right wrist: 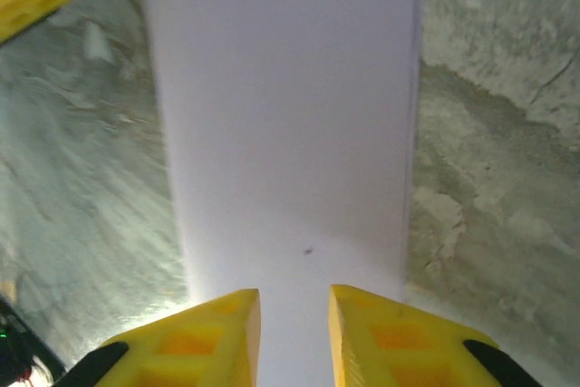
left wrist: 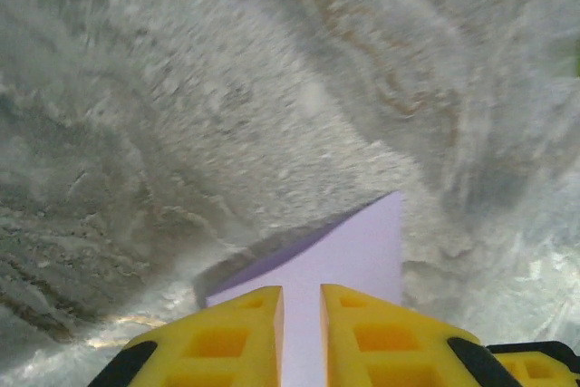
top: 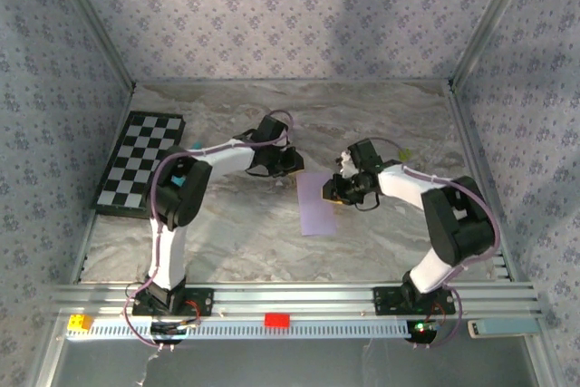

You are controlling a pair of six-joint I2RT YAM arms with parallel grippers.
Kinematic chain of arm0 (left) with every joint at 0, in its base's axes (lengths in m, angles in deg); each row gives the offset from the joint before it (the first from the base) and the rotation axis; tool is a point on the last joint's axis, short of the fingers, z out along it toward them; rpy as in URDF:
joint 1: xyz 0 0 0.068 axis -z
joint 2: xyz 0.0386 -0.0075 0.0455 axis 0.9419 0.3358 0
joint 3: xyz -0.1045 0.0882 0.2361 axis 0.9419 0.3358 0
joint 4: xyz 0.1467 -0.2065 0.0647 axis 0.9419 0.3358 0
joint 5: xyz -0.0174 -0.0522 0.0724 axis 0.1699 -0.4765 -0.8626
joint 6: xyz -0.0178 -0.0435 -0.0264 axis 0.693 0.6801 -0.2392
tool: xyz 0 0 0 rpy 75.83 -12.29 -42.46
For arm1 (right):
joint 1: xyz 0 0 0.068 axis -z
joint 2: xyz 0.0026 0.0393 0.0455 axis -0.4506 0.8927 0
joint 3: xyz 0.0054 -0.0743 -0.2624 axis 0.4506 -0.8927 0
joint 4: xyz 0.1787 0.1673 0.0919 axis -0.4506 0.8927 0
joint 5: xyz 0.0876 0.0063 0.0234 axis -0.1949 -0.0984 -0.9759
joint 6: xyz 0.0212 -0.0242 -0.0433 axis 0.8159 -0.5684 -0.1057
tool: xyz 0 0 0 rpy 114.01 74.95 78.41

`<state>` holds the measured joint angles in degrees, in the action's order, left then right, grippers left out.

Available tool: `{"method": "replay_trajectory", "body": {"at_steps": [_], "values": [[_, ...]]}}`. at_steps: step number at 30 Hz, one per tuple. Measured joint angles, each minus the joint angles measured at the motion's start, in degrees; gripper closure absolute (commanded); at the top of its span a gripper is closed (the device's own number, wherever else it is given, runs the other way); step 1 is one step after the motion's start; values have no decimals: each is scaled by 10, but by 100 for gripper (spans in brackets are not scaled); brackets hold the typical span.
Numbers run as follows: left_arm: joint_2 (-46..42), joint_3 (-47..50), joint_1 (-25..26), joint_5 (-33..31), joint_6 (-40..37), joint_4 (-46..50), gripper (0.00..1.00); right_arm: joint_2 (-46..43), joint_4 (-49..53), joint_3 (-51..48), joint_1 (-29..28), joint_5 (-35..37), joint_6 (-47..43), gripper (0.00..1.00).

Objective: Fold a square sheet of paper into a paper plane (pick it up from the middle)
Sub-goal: First fold the square sheet of paper in half at the center of the table.

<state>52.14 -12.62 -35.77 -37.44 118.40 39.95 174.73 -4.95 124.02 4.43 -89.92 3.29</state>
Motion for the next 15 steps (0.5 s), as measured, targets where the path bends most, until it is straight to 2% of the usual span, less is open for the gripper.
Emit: {"method": "replay_trajectory", "body": {"at_steps": [6, 15], "values": [[-49, 6, 14, 14, 0, -12, 81, -115, 0, -43, 15, 16, 30, 67], [-17, 22, 37, 26, 1, -31, 81, -179, 1, -132, -7, 10, 99, 67]]}}
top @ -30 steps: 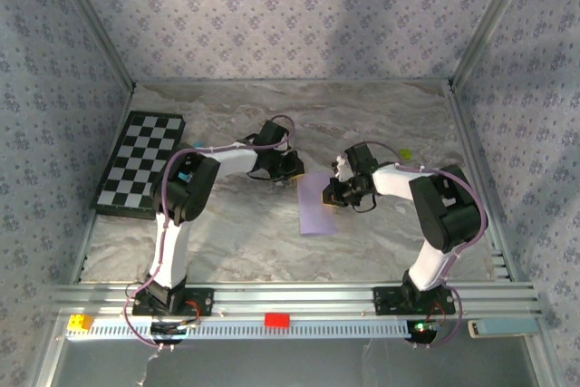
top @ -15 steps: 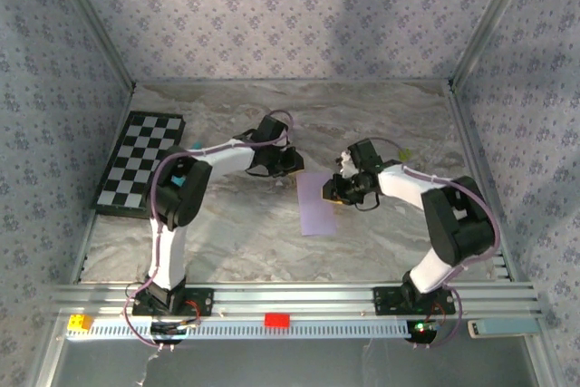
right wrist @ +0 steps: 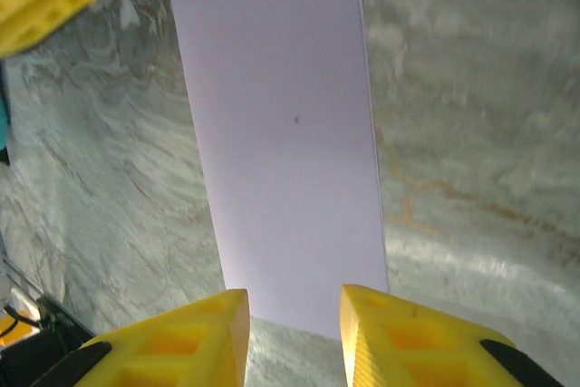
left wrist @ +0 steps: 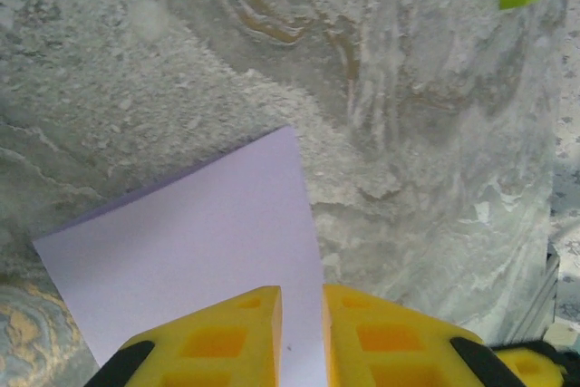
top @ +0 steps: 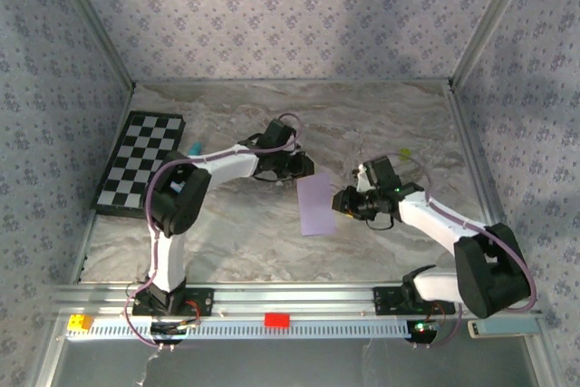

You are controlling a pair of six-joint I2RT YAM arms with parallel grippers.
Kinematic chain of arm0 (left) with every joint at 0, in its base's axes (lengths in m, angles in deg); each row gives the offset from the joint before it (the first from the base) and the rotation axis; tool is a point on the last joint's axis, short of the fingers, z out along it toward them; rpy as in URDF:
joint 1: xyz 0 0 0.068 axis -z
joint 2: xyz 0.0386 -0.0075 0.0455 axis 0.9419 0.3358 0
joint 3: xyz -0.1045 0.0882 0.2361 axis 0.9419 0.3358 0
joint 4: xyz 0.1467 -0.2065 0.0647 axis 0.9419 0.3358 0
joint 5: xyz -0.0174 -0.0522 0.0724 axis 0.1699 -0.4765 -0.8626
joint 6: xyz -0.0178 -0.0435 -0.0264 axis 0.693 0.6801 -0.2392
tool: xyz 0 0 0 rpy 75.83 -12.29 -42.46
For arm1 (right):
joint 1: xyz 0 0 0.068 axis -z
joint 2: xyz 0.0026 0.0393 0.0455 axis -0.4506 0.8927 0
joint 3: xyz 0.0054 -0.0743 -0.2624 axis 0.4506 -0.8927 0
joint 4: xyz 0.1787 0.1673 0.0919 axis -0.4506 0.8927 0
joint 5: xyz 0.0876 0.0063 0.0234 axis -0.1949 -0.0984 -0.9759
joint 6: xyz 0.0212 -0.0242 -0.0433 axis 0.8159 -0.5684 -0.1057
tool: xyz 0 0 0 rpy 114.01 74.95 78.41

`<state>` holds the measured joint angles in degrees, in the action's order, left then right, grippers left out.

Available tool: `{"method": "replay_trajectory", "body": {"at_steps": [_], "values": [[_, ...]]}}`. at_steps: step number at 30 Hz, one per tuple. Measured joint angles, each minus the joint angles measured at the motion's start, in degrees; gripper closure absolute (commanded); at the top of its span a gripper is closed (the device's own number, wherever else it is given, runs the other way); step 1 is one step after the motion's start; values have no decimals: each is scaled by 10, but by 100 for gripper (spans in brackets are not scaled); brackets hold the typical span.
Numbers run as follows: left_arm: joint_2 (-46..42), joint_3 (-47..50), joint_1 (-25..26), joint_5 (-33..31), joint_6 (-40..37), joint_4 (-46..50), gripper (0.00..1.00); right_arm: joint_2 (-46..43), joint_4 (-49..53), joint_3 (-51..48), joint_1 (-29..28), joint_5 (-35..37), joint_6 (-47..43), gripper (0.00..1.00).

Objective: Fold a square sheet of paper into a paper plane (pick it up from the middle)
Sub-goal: First fold the square sheet of paper in half at the center of the table, then fold the triangle a second time at the center of the table.

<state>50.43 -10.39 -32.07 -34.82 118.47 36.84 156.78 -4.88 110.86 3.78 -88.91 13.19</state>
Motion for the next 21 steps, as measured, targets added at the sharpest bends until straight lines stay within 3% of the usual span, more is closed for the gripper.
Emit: {"method": "replay_trajectory", "body": {"at_steps": [21], "values": [[42, 41, -27, 9, 15, -64, 82, -2, -40, -56, -23, -32, 79, 50]]}}
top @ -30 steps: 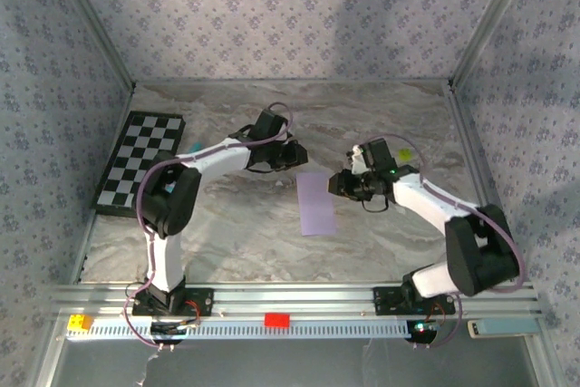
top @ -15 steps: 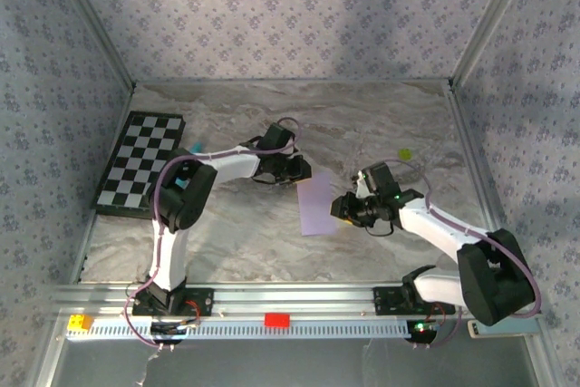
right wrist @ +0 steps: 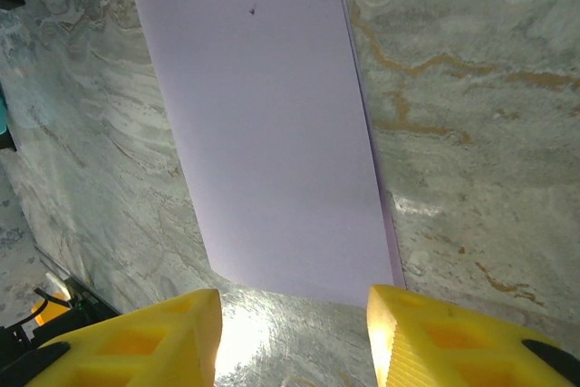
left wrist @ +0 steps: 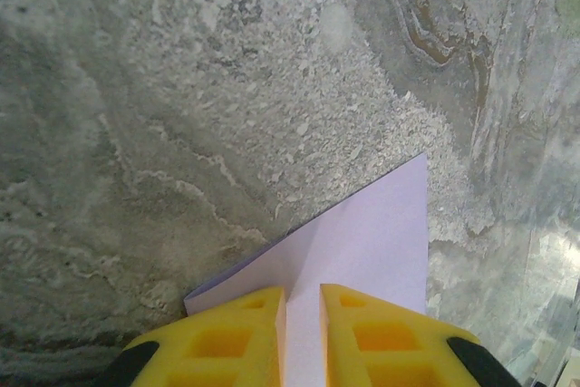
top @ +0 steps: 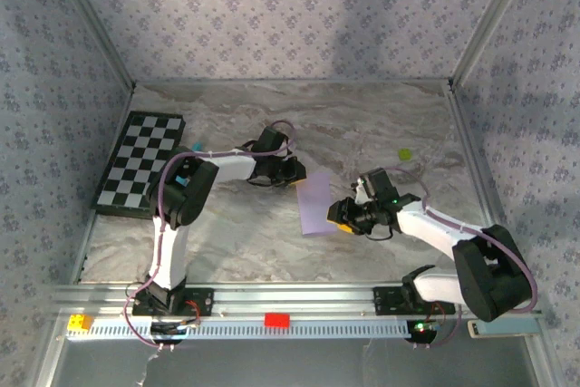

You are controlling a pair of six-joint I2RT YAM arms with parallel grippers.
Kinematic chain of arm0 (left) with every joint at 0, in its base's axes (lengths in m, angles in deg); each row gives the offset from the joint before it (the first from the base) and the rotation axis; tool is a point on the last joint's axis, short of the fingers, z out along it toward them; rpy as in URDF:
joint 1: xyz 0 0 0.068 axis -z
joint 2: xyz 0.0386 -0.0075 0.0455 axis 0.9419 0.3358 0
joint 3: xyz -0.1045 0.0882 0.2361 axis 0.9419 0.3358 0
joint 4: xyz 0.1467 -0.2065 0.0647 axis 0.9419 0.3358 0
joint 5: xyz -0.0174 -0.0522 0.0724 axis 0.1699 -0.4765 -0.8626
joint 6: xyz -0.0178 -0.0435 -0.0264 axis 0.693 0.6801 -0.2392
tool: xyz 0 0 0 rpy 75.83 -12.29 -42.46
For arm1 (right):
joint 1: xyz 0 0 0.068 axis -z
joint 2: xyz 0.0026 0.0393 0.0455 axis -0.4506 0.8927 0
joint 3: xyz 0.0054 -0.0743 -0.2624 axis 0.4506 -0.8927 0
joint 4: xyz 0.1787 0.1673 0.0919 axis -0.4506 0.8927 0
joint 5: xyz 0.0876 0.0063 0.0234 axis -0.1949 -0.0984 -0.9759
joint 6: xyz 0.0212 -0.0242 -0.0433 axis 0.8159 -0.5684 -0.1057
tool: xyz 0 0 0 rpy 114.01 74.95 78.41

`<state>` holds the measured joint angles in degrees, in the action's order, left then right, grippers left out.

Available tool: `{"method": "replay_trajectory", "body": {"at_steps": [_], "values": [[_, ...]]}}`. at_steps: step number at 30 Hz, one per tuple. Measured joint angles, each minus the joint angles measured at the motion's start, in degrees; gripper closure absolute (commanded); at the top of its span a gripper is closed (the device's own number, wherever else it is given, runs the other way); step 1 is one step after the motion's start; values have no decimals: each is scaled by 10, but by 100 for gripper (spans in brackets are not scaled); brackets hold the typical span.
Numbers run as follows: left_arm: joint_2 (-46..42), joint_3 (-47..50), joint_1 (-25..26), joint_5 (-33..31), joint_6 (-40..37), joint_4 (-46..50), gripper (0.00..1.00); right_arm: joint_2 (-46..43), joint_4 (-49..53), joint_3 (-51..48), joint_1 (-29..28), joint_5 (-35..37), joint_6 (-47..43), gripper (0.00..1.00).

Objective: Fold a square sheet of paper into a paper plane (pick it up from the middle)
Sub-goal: Fold the triangle a second time at the center of the table.

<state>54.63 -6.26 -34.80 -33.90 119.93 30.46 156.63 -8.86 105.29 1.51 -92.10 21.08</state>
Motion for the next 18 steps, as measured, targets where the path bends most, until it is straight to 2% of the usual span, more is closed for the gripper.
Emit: {"method": "replay_trajectory", "body": {"at_steps": [18], "values": [[0, 0, 0, 0, 0, 1, 83, 46, -9, 0, 0, -7, 8, 49]]}}
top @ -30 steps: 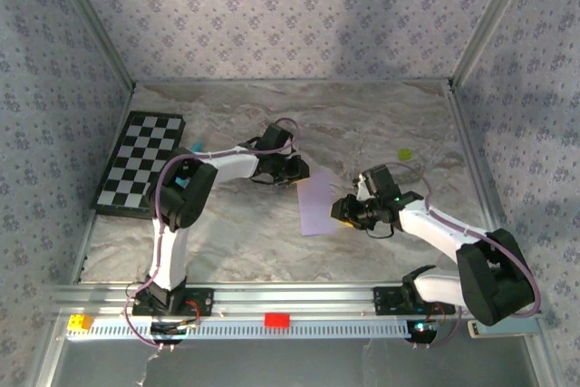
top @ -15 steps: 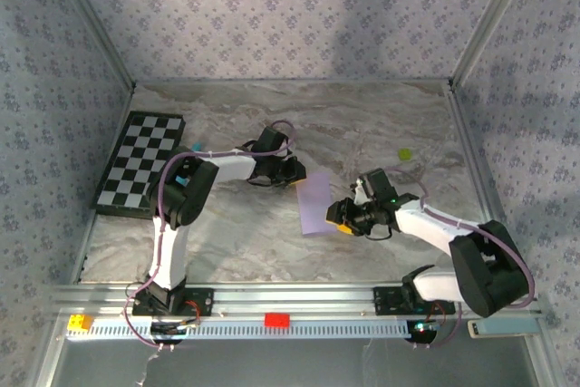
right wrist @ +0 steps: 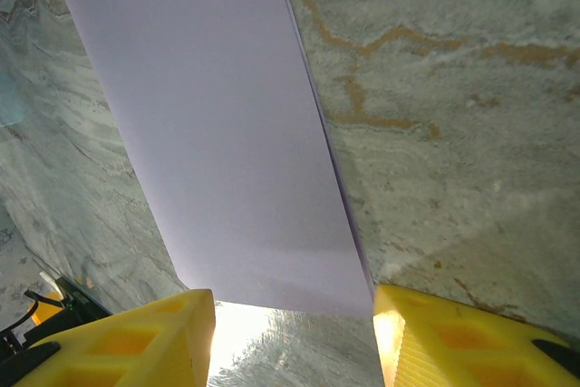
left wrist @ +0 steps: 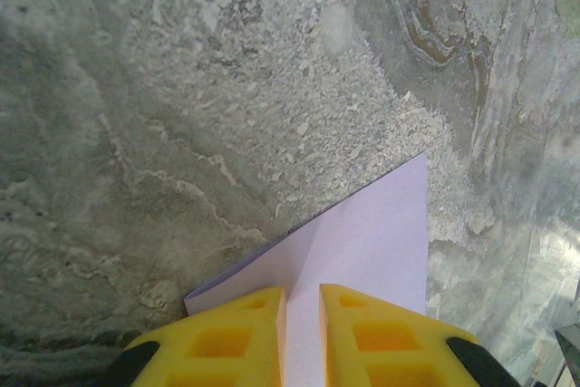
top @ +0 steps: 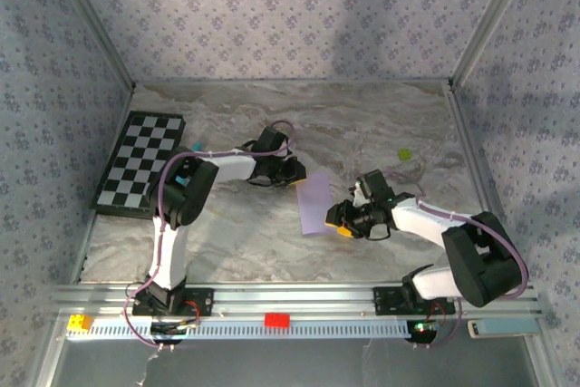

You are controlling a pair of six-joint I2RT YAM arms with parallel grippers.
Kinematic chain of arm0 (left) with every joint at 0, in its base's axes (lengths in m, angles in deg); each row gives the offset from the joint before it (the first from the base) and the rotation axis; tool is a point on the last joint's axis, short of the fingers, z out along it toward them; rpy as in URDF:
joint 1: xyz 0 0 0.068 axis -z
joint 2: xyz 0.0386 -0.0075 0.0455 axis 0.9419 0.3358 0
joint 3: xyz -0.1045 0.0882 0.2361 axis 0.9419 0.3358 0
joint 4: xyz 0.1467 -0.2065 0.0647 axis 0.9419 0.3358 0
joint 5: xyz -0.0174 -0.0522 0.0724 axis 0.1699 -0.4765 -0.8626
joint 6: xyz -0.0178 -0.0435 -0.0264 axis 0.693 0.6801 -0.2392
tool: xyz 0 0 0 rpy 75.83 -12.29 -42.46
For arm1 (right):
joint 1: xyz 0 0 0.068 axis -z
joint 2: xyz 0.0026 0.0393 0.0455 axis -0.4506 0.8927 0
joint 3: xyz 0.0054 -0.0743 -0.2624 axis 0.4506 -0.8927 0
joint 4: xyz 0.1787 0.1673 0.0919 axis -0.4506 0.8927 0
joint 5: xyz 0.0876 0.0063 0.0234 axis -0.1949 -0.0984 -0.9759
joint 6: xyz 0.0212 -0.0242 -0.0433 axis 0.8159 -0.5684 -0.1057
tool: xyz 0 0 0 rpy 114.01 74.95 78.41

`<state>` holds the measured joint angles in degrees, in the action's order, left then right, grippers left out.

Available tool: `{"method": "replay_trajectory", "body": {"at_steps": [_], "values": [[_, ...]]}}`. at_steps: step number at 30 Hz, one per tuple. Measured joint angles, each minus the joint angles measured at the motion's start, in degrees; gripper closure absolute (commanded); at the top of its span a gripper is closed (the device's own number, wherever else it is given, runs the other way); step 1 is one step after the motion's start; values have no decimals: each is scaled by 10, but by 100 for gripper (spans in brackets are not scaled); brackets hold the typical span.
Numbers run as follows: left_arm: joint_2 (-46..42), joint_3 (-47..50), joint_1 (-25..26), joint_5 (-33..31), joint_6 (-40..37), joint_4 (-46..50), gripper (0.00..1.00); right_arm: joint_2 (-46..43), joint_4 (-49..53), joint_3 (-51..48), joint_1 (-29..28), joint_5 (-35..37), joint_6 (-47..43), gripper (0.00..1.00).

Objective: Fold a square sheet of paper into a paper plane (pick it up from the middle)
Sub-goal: Fold the triangle a second time at the center of the table.

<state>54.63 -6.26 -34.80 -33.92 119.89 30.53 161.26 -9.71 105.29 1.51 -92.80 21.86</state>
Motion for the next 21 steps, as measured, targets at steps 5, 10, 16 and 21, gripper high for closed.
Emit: {"method": "replay_trajectory", "body": {"at_steps": [5, 10, 16, 21], "values": [[0, 0, 0, 0, 0, 0, 83, -2, 0, 0, 0, 9, 0, 49], [0, 0, 0, 0, 0, 0, 83, -3, 0, 0, 0, 9, 0, 50], [0, 0, 0, 0, 0, 0, 83, -2, -18, 0, 0, -4, 5, 54], [0, -3, 0, 2, -2, 3, 82, -2, -45, 0, 0, -19, 7, 55]]}}
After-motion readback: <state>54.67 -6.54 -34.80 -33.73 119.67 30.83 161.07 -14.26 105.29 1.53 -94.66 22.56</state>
